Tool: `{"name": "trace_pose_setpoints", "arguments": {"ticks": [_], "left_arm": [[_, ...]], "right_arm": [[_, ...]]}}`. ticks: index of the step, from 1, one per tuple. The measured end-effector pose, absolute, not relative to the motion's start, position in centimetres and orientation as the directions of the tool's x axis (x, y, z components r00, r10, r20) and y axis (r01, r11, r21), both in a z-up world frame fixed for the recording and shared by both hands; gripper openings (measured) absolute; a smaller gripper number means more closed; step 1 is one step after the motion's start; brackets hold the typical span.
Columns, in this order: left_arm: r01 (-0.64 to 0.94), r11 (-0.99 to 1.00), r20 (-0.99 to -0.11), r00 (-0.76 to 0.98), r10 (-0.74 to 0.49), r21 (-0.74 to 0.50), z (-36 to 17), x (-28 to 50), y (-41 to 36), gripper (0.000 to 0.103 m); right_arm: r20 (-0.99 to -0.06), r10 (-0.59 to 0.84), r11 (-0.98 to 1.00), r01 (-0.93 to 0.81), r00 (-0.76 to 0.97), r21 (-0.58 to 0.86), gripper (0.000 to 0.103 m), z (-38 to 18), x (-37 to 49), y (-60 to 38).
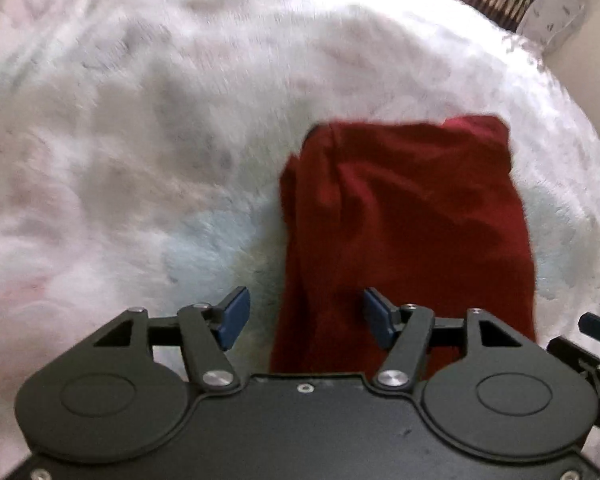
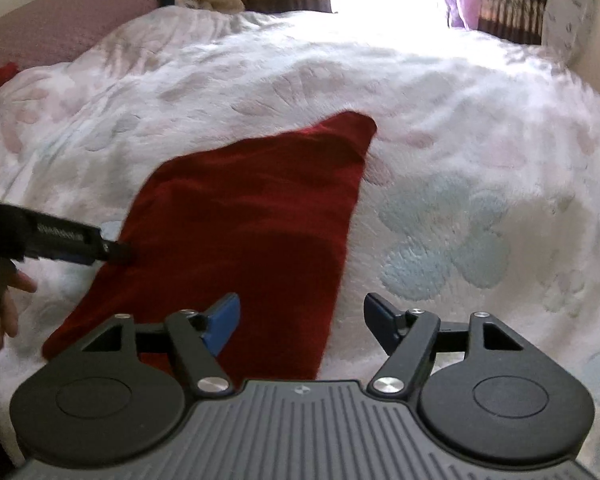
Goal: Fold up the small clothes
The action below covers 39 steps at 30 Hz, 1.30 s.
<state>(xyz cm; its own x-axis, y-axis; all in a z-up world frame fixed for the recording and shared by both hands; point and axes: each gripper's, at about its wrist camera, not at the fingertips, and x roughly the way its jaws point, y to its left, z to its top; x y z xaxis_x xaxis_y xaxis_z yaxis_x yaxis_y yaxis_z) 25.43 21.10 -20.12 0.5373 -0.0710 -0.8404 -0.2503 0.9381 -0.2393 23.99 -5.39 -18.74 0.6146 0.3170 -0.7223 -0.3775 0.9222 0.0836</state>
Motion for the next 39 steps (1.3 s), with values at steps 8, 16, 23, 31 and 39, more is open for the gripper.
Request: {"name": "trace_pose_setpoints", "arguments": {"ticks": [8, 16, 23, 31, 39], "left_arm": [[-0.187, 0.963, -0.807, 0.589, -0.050, -0.196, -22.8, 26.3, 19.9, 0.086], [-0.096, 0.961, -0.791, 0.592, -0.153, -0.257, -23.0, 26.9, 21.3, 0.090], [-0.041, 0.962, -0.763, 0.618, -0.188, -0.271, -23.2, 26.9, 20.5, 0.087], [0.048, 0.914, -0.724, 0.594, -0.351, -0.404, -24.4, 27.6, 19.8, 0.093], [0.008, 0.906, -0.707, 0.622, -0.336, -0.424, -24.1, 27.9, 19.6, 0.086]], "right_arm": [[-0.775, 0.369, 0.918, -0.332, 0.513, 0.217, 0.103, -22.9, 28.3, -6.5], [-0.741, 0.487, 0.873, -0.295, 0.463, 0.390, 0.103, -25.0, 30.5, -7.9], [-0.696, 0.540, 0.842, -0.294, 0.473, 0.453, 0.087, -24.4, 30.7, -6.9], [-0.664, 0.622, 0.779, -0.250, 0.415, 0.574, 0.103, -26.1, 32.0, -7.2], [-0.689, 0.541, 0.839, -0.260, 0.481, 0.478, 0.072, -25.1, 30.9, -5.2]]}}
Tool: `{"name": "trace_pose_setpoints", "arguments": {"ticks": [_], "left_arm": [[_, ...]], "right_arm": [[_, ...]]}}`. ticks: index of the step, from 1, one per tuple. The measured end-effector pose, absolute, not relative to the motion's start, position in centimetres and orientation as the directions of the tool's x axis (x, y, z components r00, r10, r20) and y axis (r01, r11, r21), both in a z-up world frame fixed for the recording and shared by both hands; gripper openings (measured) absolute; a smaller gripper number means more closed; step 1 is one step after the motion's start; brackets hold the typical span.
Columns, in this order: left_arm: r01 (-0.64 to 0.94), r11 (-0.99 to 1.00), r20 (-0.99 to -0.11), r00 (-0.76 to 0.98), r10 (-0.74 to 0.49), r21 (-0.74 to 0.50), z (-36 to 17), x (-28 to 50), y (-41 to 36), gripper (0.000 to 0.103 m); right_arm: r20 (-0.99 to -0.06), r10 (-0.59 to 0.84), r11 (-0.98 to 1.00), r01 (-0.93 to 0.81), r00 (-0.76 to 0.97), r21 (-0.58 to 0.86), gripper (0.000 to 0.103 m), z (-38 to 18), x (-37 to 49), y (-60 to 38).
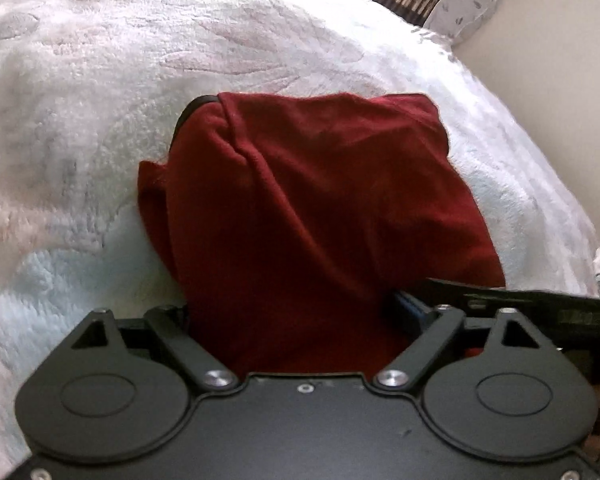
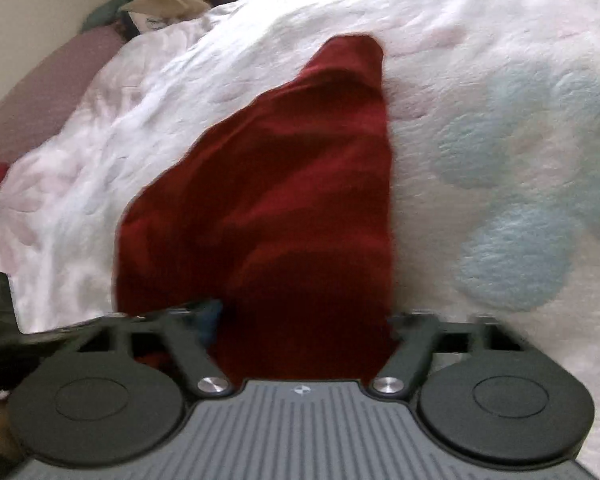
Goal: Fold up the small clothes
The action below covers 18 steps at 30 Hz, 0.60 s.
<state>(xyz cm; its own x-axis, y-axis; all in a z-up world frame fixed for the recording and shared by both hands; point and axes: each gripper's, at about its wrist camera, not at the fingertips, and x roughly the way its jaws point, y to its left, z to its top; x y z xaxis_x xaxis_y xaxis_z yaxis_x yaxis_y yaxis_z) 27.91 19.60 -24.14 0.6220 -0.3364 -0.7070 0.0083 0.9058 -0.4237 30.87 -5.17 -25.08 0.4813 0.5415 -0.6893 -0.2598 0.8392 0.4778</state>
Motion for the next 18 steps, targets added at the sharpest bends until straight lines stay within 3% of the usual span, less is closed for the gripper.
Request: {"name": "trace_pose_setpoints", "arguments": {"ticks": [1, 2, 3, 5, 10, 18], "left_arm": [[0.008, 0.907, -0.706, 0.625, -0.333, -0.421, -23.9, 27.5, 19.4, 0.085], [0.008, 0.909, -0.704, 0.631, -0.327, -0.416, -23.4, 27.4, 19.2, 0.079], [0.011, 0.910, -0.695, 0.642, -0.325, -0.415, -23.0, 27.1, 19.0, 0.071], [0.007, 0.921, -0.675, 0.678, -0.291, -0.390, -21.9, 26.4, 18.7, 0.027], [0.015, 0.871, -0.612, 0.706, -0.357, -0.490, -18.5, 25.6, 18.4, 0.024], [0.114, 0.851, -0.550, 0.718, -0.427, -0.512, -13.3, 26.1, 9.4, 0.024]], "right_arm": [[-0.676, 0.558, 0.828, -0.264, 0.482, 0.495, 0.055, -24.8, 30.6, -5.5], [-0.665, 0.574, 0.816, -0.267, 0.478, 0.512, 0.047, -24.5, 30.4, -5.9], [-0.662, 0.580, 0.812, -0.273, 0.474, 0.516, 0.045, -24.0, 30.3, -6.2], [-0.662, 0.581, 0.813, -0.295, 0.474, 0.502, 0.042, -22.6, 30.1, -6.4], [-0.640, 0.578, 0.816, -0.340, 0.506, 0.467, 0.042, -18.5, 29.7, -8.6], [-0.624, 0.523, 0.850, -0.303, 0.581, 0.430, 0.042, -13.3, 29.5, -17.2]]}}
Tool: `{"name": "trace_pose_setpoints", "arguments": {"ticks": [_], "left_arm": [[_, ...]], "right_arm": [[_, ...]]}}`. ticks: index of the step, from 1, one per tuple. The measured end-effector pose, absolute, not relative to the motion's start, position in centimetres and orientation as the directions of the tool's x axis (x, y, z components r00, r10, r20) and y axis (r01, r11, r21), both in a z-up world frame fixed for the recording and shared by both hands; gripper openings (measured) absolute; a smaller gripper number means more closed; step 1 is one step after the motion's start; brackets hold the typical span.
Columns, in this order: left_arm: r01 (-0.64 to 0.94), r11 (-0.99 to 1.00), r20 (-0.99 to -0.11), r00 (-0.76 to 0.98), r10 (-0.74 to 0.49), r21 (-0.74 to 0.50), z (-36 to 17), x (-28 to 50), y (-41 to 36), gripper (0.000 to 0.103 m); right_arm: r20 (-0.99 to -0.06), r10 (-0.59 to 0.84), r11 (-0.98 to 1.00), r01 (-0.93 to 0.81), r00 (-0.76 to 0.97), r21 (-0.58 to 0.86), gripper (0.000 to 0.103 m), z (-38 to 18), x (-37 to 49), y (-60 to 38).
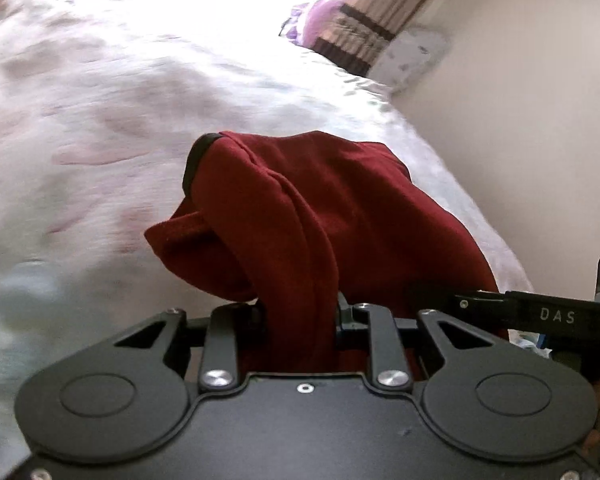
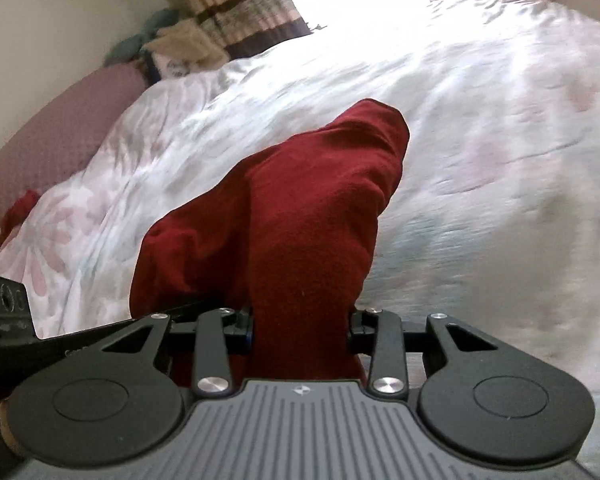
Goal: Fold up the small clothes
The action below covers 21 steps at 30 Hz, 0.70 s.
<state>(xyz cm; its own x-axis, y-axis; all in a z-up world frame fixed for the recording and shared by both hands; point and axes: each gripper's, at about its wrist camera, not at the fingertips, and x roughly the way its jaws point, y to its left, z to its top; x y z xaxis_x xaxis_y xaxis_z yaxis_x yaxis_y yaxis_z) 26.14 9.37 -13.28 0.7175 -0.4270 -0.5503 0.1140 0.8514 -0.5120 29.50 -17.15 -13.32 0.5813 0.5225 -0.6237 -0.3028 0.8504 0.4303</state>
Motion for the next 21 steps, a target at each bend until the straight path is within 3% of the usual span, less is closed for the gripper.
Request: {"name": "trace_pose_setpoints", "arguments": {"ticks": [4, 7, 10, 13, 15, 18, 20, 21], "left_arm": [[0.161, 0.838, -0.576, 0.659, -0.484, -0.521, -14.8, 27.3, 4.6, 0.025], [0.135, 0.862, -0.662, 0.586, -0.466, -0.488, -18.7, 28.5, 2.3, 0.028], [0.159, 0.931, -0.710, 0.607, -0.355, -0.329, -21.0, 28.0, 1.4, 0.055], [0.193, 0.939, -0.698, 0.631, -0.340, -0.283, -20.3, 26.5, 2.6, 0.059], [0.215, 0.951, -0.712, 0.630, -0.310, -0.224, -19.3, 25.7, 3.4, 0.060], [0.209, 0.974, -0.749, 0.630, -0.202, -0.088, -18.3, 24.8, 3.7, 0.061], [0.190, 0.982, -0.764, 0.634, -0.119, 0.005, -18.0, 24.3, 3.4, 0.061], [0.178, 0.981, -0.770, 0.635, -0.056, 0.075, -18.0, 24.0, 3.1, 0.060]], "right_arm": [[-0.659, 0.483, 0.871, -0.237, 0.576, 0.430, 0.048, -15.6, 29.7, -21.3], [-0.723, 0.478, 0.869, -0.146, 0.500, 0.473, 0.063, -20.4, 30.7, -23.6], [-0.693, 0.520, 0.816, -0.049, 0.499, 0.577, 0.062, -24.0, 30.2, -26.7], [-0.617, 0.558, 0.754, -0.028, 0.555, 0.657, 0.062, -24.7, 27.9, -29.1], [-0.617, 0.527, 0.776, -0.036, 0.584, 0.630, 0.062, -24.3, 26.8, -29.6], [-0.642, 0.453, 0.845, -0.068, 0.619, 0.531, 0.053, -22.3, 25.9, -28.1], [-0.712, 0.282, 0.932, -0.008, 0.643, 0.363, 0.040, -20.6, 25.8, -27.2], [-0.718, 0.200, 0.958, 0.020, 0.667, 0.285, 0.040, -19.7, 25.5, -26.6]]}}
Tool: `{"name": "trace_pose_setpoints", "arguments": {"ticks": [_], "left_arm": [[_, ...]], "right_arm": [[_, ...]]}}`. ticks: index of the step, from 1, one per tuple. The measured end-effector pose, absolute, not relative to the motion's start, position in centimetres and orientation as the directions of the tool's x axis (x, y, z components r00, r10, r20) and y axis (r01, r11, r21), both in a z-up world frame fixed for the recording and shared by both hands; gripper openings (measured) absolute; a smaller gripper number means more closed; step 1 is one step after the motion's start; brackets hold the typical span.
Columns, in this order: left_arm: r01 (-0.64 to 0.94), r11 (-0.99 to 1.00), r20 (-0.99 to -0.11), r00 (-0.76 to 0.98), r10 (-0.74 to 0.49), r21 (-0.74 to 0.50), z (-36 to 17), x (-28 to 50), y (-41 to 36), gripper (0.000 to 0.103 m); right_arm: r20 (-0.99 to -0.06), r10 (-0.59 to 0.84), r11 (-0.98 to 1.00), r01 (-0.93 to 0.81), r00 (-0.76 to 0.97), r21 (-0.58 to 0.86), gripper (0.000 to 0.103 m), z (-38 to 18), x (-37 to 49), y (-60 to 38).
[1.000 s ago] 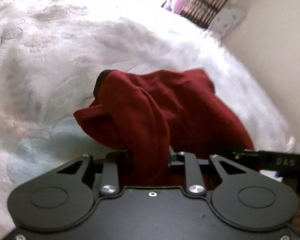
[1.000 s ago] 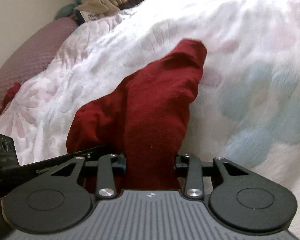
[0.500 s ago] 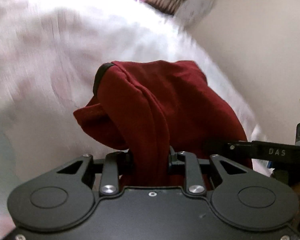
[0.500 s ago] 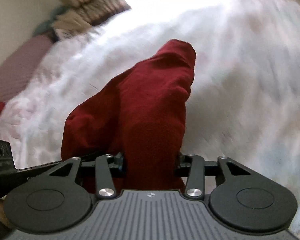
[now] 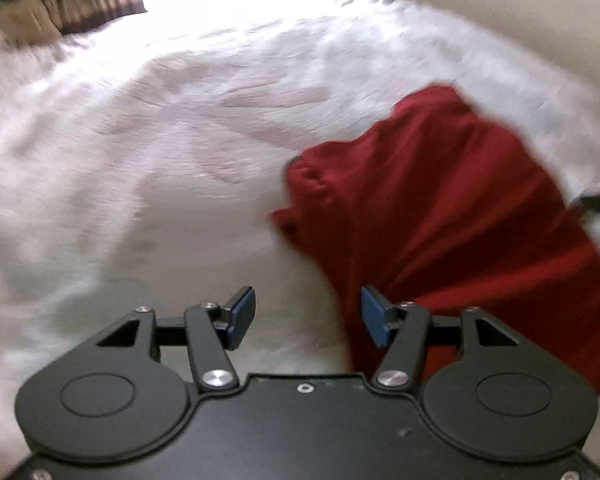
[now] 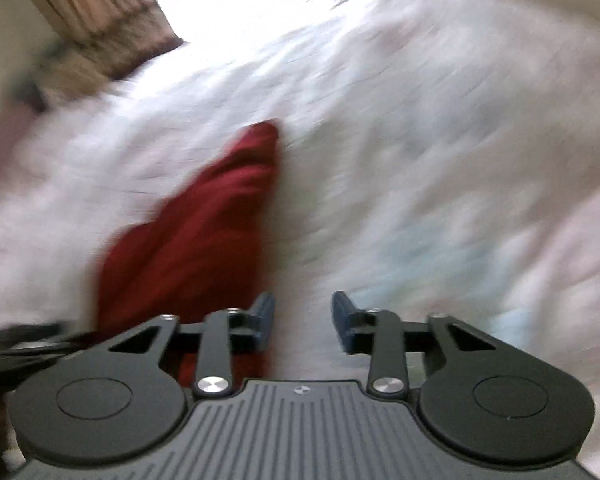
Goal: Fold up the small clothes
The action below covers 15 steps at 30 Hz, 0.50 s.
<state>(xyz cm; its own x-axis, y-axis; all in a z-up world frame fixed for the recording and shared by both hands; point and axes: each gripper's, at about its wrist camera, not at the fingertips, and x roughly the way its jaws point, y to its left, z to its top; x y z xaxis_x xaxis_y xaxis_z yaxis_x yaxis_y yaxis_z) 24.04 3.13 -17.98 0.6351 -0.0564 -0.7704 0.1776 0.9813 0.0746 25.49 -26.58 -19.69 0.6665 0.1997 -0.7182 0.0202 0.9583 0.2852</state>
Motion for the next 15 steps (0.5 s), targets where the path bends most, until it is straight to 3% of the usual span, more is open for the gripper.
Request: {"name": "trace_pose_setpoints", "arguments": {"ticks": [2, 3, 6, 9, 11, 15], "left_arm": [[0.136, 0.954, -0.763, 0.635, 0.122, 0.267, -17.9, 23.2, 2.0, 0.057], [0.136, 0.947, -0.737, 0.663, 0.130, 0.290, -17.4, 22.6, 1.6, 0.057], [0.137, 0.982, -0.690, 0.723, -0.009, 0.130, -15.3, 22.2, 1.2, 0.058], [0.097, 0.994, -0.592, 0.798, -0.110, -0.054, -14.3, 23.0, 0.8, 0.058], [0.080, 0.990, -0.549, 0.826, -0.130, -0.115, -14.8, 24.2, 0.1, 0.058], [0.099, 0.991, -0.688, 0.714, -0.131, -0.085, -18.0, 25.9, -2.2, 0.058]], "right_arm": [[-0.645, 0.210, 0.954, -0.010, 0.735, 0.299, 0.040, -18.0, 24.4, -26.6], [-0.615, 0.237, 0.945, -0.032, 0.752, 0.324, 0.040, -17.4, 24.3, -26.4], [-0.569, 0.276, 0.944, -0.106, 0.774, 0.313, 0.040, -16.1, 24.9, -23.9], [-0.566, 0.252, 0.963, -0.145, 0.785, 0.227, 0.039, -16.9, 26.3, -20.1], [-0.604, 0.217, 0.975, -0.136, 0.767, 0.177, 0.036, -18.0, 27.0, -18.0], [-0.677, 0.213, 0.977, -0.154, 0.705, 0.148, 0.034, -21.1, 25.4, -16.4]]}}
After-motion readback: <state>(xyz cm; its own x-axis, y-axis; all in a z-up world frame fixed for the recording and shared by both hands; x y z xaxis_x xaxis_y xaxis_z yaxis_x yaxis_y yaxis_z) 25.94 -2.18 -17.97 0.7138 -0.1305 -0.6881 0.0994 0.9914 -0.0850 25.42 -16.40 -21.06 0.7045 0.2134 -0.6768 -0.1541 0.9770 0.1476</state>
